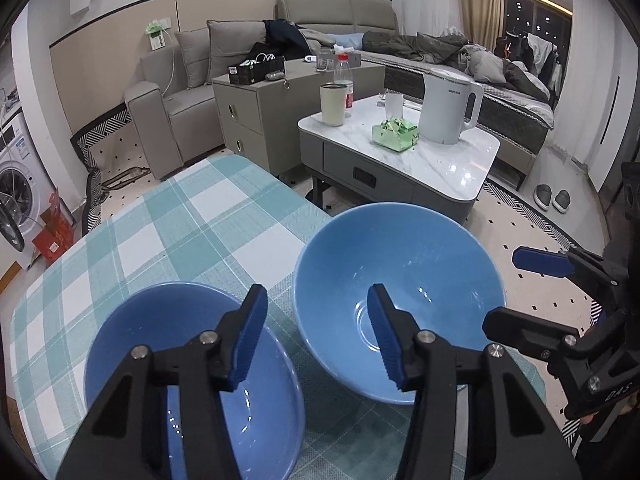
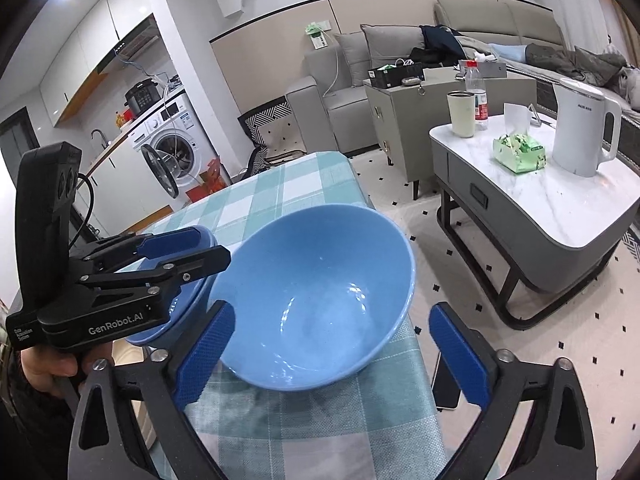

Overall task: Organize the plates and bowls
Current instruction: 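Move both tools to the rims of the light blue bowls, then close the right tool on a light blue bowl rim while the left tool grips another light blue bowl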

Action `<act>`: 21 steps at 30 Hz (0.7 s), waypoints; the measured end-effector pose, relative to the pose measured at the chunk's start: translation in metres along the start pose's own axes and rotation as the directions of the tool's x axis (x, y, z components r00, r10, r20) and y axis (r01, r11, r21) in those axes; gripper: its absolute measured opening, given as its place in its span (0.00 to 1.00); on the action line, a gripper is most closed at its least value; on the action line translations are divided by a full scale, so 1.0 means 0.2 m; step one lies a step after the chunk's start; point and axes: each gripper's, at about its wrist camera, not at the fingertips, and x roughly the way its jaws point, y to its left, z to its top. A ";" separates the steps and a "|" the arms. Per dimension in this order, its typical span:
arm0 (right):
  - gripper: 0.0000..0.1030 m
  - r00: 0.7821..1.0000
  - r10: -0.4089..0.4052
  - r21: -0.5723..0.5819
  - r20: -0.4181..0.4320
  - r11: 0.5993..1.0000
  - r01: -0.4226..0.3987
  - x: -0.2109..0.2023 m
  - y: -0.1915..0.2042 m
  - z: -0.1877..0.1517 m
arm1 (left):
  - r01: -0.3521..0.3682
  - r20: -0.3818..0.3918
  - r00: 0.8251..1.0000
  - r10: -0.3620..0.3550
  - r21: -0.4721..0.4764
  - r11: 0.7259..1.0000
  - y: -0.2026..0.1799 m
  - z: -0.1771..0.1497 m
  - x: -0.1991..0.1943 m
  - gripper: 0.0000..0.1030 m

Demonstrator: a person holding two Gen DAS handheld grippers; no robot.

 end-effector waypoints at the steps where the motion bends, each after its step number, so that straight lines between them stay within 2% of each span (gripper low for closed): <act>1: 0.93 1.000 -0.002 0.002 -0.004 1.000 0.002 0.01 0.00 0.00 | 0.002 -0.004 1.000 -0.002 -0.001 1.000 0.00 0.00 0.01 0.50; 6: 0.83 1.000 -0.009 0.006 -0.029 1.000 0.009 0.05 -0.02 -0.01 | 0.007 -0.026 1.000 -0.007 0.002 1.000 0.00 0.02 0.07 0.48; 14: 0.80 0.999 -0.002 0.014 -0.043 1.000 0.002 0.07 -0.05 -0.02 | 0.010 -0.067 0.998 -0.010 0.003 1.000 -0.01 0.02 0.15 0.44; 17: 0.76 0.999 -0.001 0.021 -0.051 1.000 0.003 0.08 -0.05 -0.02 | 0.011 -0.085 0.996 -0.011 -0.001 1.000 -0.01 0.01 0.17 0.37; 21: 0.73 0.998 -0.001 0.022 -0.065 1.000 0.002 0.10 -0.06 -0.03 | 0.008 -0.100 0.995 -0.008 0.003 1.000 -0.01 0.00 0.19 0.35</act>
